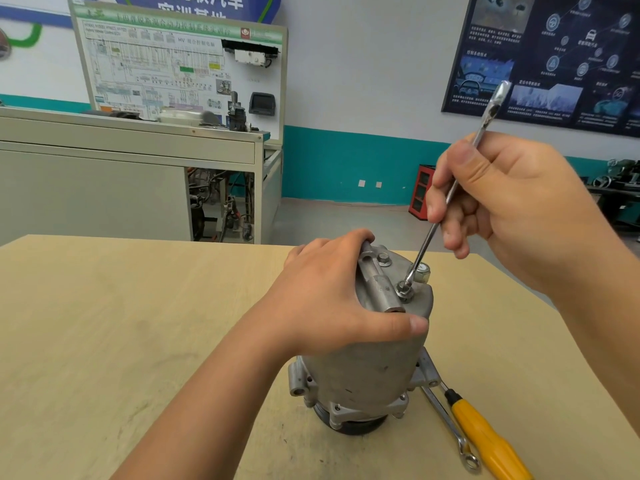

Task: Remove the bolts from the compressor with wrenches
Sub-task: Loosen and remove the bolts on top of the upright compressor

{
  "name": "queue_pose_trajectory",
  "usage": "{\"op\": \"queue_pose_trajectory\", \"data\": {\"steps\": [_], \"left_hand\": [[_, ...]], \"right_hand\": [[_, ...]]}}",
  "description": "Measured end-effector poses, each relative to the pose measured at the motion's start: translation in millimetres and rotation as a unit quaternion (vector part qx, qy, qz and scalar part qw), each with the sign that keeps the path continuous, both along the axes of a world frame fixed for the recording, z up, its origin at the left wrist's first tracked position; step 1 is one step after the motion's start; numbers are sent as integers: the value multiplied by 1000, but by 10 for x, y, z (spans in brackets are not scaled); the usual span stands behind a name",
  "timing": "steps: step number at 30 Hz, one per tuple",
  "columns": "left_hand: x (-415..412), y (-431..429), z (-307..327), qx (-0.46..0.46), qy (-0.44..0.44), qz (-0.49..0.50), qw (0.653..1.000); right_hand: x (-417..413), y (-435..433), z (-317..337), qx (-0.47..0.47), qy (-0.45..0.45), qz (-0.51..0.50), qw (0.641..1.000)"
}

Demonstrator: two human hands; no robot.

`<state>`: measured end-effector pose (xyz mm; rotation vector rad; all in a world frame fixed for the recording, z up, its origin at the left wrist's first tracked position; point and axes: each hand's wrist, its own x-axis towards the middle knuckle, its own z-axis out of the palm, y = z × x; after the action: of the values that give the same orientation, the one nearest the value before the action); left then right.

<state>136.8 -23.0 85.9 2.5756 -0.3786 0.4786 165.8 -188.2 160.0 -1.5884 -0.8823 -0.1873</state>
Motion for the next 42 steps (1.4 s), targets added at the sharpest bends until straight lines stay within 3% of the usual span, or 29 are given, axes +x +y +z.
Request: {"op": "queue_pose_trajectory", "data": {"steps": [10,23,31,42], "left_hand": [[-2,4,7,-1,2,0,1000],[9,3,-6,-1,-2,0,1000],[5,0,6,-2,3,0,1000],[-13,-7,22,-8,-5,-15,1000]], "right_hand": [[3,113,54,-72,-35,-48,996],[-8,63,14,-29,-30,-58,997],[39,87,117,-128,-38,-71,989],[-184,125,112,-151,-67,43,985]]}}
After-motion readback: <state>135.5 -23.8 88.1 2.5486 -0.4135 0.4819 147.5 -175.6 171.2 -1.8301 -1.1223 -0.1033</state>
